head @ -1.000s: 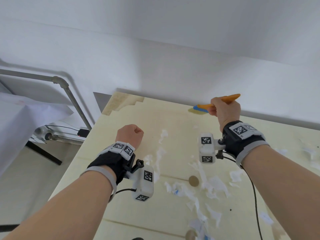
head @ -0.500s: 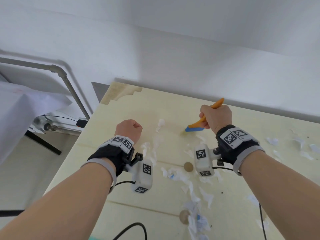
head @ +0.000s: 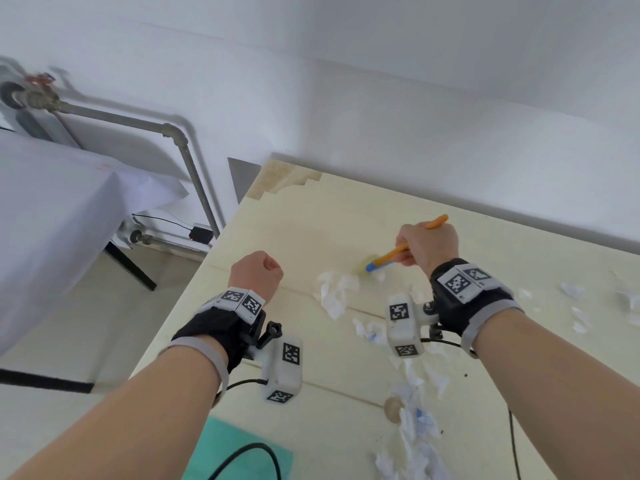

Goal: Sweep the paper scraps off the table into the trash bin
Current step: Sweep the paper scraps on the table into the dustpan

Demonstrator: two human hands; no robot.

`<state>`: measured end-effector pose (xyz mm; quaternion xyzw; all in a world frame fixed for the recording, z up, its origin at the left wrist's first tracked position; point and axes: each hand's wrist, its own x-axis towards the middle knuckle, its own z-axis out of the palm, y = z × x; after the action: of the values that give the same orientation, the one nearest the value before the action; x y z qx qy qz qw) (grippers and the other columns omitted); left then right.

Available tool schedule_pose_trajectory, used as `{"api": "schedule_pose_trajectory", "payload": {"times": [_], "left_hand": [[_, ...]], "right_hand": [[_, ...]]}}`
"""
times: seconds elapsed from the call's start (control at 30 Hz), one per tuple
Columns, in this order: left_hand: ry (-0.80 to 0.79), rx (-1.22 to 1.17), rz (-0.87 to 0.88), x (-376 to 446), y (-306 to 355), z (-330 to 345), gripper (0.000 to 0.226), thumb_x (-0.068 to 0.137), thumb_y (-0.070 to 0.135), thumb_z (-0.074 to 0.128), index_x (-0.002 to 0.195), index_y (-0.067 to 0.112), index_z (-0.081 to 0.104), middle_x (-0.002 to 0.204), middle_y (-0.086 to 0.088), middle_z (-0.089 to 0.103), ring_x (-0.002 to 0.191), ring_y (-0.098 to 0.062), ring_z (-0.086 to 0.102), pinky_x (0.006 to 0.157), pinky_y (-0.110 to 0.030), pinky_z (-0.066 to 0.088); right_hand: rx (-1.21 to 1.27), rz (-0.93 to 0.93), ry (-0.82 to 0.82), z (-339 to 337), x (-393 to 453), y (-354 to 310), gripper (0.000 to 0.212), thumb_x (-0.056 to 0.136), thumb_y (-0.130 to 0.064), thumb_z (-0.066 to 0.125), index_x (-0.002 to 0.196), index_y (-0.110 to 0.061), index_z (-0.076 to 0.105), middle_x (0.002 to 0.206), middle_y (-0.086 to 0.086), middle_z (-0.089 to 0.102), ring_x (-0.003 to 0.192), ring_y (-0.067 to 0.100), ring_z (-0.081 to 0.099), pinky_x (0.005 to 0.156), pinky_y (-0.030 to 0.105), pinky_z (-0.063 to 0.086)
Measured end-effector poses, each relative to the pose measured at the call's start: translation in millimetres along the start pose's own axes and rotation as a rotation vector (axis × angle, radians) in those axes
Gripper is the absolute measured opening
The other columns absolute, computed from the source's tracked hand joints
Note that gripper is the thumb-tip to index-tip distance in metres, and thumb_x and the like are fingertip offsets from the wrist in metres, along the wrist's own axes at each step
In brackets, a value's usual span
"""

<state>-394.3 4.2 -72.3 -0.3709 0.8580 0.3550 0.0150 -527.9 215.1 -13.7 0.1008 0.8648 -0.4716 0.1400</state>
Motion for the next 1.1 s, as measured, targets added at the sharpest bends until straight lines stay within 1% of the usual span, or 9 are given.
{"api": "schedule_pose_trajectory", "payload": {"times": [0.13, 0.2, 0.33, 0.5, 0.63, 0.73, 0.83, 1.0, 1.1], "left_hand": [[-0.007, -0.003, -0.033, -15.5, -10.3, -3.5, 0.012, 0.089, 0.016, 0.056, 0.094, 0.013, 0.066, 0.102, -0.003, 0.067, 0.090, -0.018, 0.056, 0.074, -0.023, 0.037], [-0.010, -0.004, -0.039, -23.4, -12.5, -4.2, 0.015, 0.090, 0.017, 0.055, 0.094, 0.014, 0.068, 0.103, -0.003, 0.068, 0.092, -0.019, 0.059, 0.073, -0.022, 0.037], [-0.015, -0.025, -0.050, -37.0, -18.1, -7.4, 0.016, 0.089, 0.016, 0.054, 0.095, 0.015, 0.069, 0.102, -0.002, 0.069, 0.094, -0.020, 0.061, 0.072, -0.022, 0.038], [-0.016, -0.026, -0.070, -50.0, -30.9, -14.2, 0.014, 0.090, 0.018, 0.055, 0.094, 0.016, 0.068, 0.104, -0.002, 0.068, 0.091, -0.019, 0.058, 0.073, -0.022, 0.038], [-0.029, -0.021, -0.067, -62.7, -35.9, -14.5, 0.014, 0.089, 0.019, 0.055, 0.093, 0.016, 0.069, 0.102, -0.002, 0.069, 0.086, -0.017, 0.055, 0.073, -0.022, 0.037], [-0.027, 0.002, -0.053, -74.2, -35.9, -13.2, 0.015, 0.089, 0.019, 0.055, 0.093, 0.015, 0.069, 0.100, -0.002, 0.069, 0.091, -0.020, 0.059, 0.073, -0.022, 0.038], [-0.036, 0.029, -0.042, -85.1, -36.5, -11.2, 0.016, 0.089, 0.018, 0.055, 0.093, 0.016, 0.070, 0.100, -0.002, 0.070, 0.094, -0.020, 0.062, 0.072, -0.022, 0.039], [-0.083, 0.087, -0.010, -97.6, -34.3, -9.3, 0.021, 0.091, 0.018, 0.051, 0.099, 0.017, 0.070, 0.104, -0.002, 0.070, 0.100, -0.021, 0.062, 0.077, -0.024, 0.043], [-0.099, 0.130, 0.030, -102.5, -26.8, -9.2, 0.023, 0.092, 0.017, 0.049, 0.100, 0.019, 0.071, 0.103, -0.002, 0.071, 0.098, -0.022, 0.063, 0.073, -0.024, 0.045]], "right_hand": [[0.092, -0.084, 0.080, -11.3, -17.1, -4.4, 0.020, 0.073, -0.009, 0.059, 0.081, 0.008, 0.066, 0.053, 0.011, 0.064, 0.051, 0.021, 0.061, 0.063, 0.030, 0.056], [0.178, -0.157, -0.084, 4.5, -33.9, -9.2, 0.009, 0.080, -0.007, 0.062, 0.075, -0.001, 0.066, 0.062, 0.013, 0.066, 0.058, 0.022, 0.064, 0.065, 0.030, 0.057], [0.179, -0.123, -0.342, 36.8, -56.4, -0.6, 0.020, 0.084, 0.001, 0.057, 0.073, -0.012, 0.066, 0.076, 0.013, 0.067, 0.068, 0.022, 0.065, 0.073, 0.029, 0.057], [0.043, 0.071, -0.105, 3.4, -55.6, 23.2, 0.013, 0.080, -0.008, 0.062, 0.068, -0.004, 0.063, 0.055, 0.014, 0.066, 0.055, 0.024, 0.064, 0.070, 0.035, 0.059], [0.073, 0.036, 0.087, -20.9, -63.5, 24.6, 0.009, 0.077, -0.011, 0.060, 0.070, -0.005, 0.064, 0.040, 0.004, 0.061, 0.040, 0.016, 0.059, 0.049, 0.021, 0.053], [0.188, -0.089, -0.118, -0.9, -85.5, 18.5, 0.012, 0.081, -0.010, 0.061, 0.070, -0.010, 0.066, 0.052, 0.005, 0.067, 0.054, 0.019, 0.066, 0.060, 0.027, 0.057], [0.089, -0.107, -0.390, 24.2, -104.6, 22.1, 0.014, 0.083, -0.003, 0.058, 0.076, -0.010, 0.067, 0.074, 0.017, 0.069, 0.067, 0.024, 0.066, 0.072, 0.032, 0.058], [-0.120, -0.021, -0.151, -7.7, -101.4, 35.6, 0.014, 0.081, -0.010, 0.059, 0.068, -0.007, 0.063, 0.058, 0.013, 0.065, 0.061, 0.027, 0.064, 0.078, 0.041, 0.059], [-0.259, 0.011, 0.032, -41.8, -99.2, 36.7, 0.017, 0.077, -0.012, 0.056, 0.061, -0.007, 0.058, 0.040, 0.003, 0.059, 0.054, 0.025, 0.061, 0.075, 0.038, 0.058]]}}
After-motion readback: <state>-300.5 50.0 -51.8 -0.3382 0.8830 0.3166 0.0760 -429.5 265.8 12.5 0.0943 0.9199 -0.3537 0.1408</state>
